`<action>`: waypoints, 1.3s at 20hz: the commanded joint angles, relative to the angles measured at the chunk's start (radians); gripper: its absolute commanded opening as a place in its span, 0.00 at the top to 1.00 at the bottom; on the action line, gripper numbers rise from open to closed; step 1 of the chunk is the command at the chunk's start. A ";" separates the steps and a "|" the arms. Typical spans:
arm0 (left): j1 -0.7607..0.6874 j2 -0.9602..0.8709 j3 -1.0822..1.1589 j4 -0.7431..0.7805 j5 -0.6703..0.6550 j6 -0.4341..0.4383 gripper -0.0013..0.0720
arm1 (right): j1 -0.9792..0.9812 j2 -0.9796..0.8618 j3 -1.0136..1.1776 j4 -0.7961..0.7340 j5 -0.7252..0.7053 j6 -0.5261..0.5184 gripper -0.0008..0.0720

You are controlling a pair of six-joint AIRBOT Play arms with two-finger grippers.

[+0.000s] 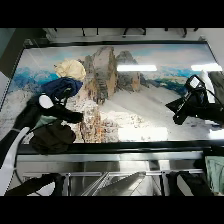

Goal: Fold the shirts.

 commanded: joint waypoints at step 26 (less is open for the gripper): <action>0.705 0.432 -0.257 0.146 -0.183 -0.150 0.02 | 0.000 -0.016 0.000 0.000 0.000 0.000 0.95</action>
